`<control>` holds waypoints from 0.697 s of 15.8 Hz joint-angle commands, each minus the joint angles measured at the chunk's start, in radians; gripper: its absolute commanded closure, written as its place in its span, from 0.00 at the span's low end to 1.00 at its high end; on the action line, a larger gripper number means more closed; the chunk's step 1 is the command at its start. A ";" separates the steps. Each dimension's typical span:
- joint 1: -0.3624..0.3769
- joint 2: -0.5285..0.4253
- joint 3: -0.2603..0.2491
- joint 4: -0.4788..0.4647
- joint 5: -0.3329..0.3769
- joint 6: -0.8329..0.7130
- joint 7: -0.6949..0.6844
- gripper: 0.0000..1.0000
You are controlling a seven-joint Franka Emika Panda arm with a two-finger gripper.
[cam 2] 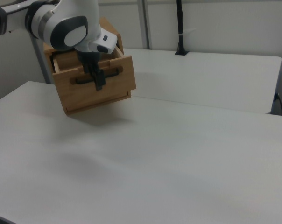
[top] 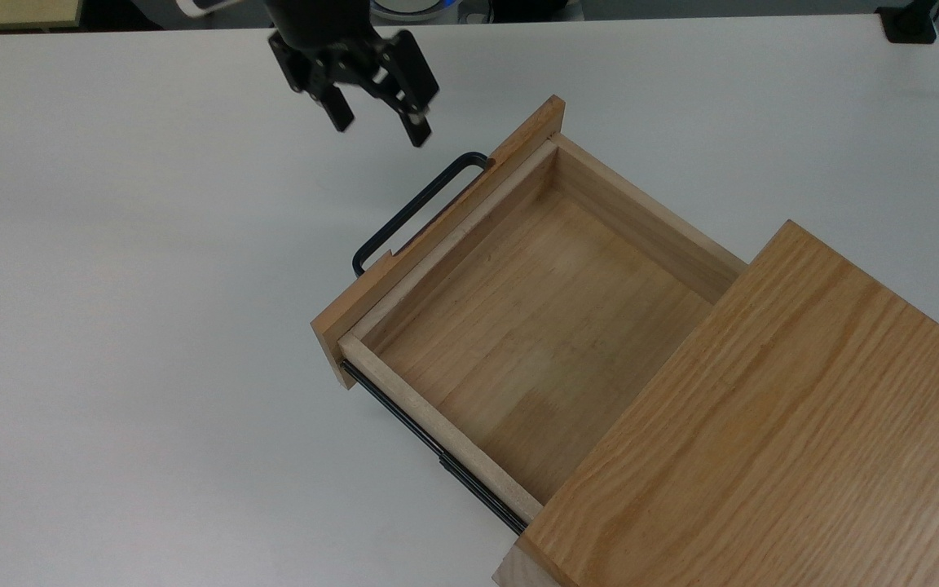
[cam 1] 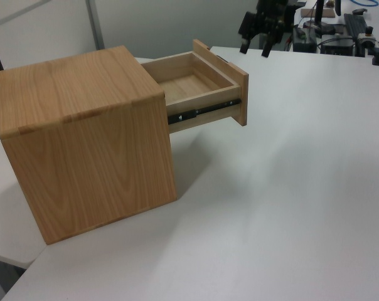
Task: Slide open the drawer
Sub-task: 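Release the handle and lift the gripper up away from the drawer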
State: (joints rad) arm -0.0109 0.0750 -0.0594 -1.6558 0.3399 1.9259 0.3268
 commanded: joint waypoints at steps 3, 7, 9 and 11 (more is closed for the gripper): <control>-0.058 -0.099 -0.002 -0.030 -0.243 -0.226 -0.221 0.00; -0.061 -0.132 0.000 -0.016 -0.403 -0.329 -0.348 0.00; -0.064 -0.147 0.000 -0.018 -0.406 -0.366 -0.397 0.00; -0.064 -0.158 -0.002 -0.018 -0.410 -0.370 -0.390 0.00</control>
State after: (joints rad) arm -0.0750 -0.0481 -0.0648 -1.6544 -0.0480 1.5787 -0.0321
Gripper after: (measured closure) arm 0.000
